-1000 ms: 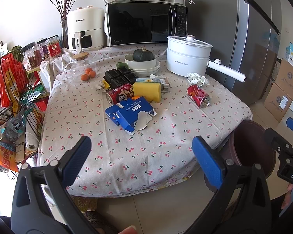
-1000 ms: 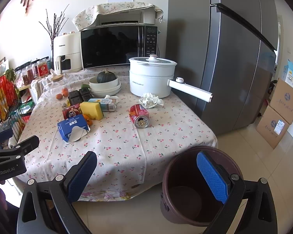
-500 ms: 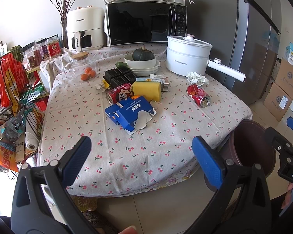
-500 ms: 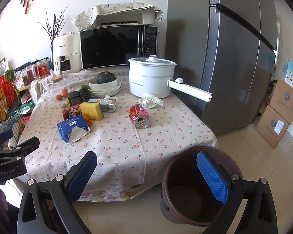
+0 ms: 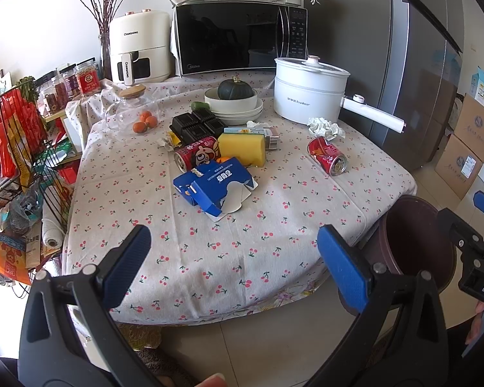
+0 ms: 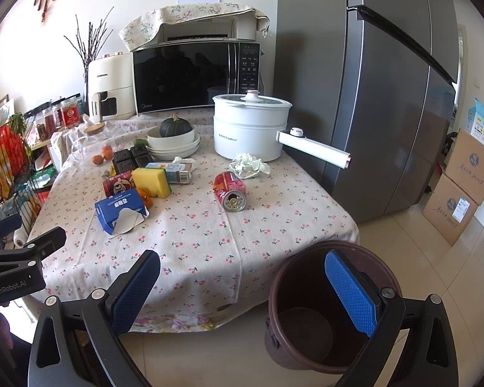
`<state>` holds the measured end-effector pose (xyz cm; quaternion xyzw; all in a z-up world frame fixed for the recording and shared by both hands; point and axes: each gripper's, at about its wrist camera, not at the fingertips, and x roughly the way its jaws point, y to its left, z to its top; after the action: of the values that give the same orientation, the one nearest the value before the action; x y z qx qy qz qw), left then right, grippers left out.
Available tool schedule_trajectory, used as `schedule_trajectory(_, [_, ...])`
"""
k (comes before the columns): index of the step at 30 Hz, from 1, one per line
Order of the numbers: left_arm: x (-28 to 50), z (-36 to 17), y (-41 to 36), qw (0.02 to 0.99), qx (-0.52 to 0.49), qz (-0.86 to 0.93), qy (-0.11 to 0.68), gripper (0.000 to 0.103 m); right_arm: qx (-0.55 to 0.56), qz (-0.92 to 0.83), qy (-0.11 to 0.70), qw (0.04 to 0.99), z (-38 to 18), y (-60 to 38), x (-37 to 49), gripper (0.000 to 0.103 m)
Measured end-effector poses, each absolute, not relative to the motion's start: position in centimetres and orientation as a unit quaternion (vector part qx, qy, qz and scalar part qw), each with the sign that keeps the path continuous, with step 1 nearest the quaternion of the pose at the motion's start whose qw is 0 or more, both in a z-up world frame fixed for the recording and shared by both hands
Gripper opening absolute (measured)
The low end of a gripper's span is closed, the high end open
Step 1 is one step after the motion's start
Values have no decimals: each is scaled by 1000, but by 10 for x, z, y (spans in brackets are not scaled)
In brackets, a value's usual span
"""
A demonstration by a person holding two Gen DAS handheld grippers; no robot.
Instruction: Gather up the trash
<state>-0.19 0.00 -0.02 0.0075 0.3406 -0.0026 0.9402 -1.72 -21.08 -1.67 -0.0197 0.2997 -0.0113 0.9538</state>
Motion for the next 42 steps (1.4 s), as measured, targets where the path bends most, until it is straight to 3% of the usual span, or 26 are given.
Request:
schedule_trajectory(33, [-4, -9, 1, 936, 15, -2, 351, 103, -21, -13, 301, 953, -16, -212, -17, 103])
schedule_trajectory(42, [27, -11, 9, 909, 34, -41, 412, 103, -44, 28, 339, 939, -1, -212, 10, 103])
